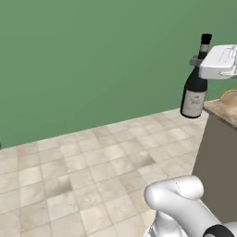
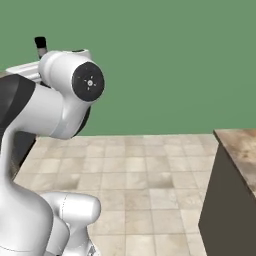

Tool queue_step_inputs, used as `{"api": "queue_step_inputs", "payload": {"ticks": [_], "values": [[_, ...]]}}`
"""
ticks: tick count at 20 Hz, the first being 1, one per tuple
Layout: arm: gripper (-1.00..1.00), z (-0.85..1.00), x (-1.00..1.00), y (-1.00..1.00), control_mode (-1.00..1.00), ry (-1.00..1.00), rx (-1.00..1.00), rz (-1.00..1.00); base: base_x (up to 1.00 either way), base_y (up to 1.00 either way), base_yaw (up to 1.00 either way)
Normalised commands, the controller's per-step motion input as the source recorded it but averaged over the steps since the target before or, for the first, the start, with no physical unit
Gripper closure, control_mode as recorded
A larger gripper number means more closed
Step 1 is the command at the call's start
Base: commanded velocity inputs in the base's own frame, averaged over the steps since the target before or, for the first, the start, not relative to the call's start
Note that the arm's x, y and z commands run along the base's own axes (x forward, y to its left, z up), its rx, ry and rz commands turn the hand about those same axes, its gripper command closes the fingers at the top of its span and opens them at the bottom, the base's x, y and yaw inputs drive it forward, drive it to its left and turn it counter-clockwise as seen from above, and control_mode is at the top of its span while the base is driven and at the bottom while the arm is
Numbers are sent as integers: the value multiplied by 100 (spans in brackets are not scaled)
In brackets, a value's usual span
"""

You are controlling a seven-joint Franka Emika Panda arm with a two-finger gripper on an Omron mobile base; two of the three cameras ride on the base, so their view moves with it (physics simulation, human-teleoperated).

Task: Get the candle and the wine from the cabinet and move them to the dining counter.

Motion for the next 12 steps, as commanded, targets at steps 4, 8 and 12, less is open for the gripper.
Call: {"api": "queue_step_inputs", "payload": {"ticks": [4, 8, 12], "values": [[100, 0, 0, 0, 100, 0, 0, 0, 100, 64, -18], [100, 0, 0, 0, 100, 0, 0, 0, 100, 66, -22], [100, 0, 0, 0, 100, 0, 0, 0, 84, 74, -62]]}}
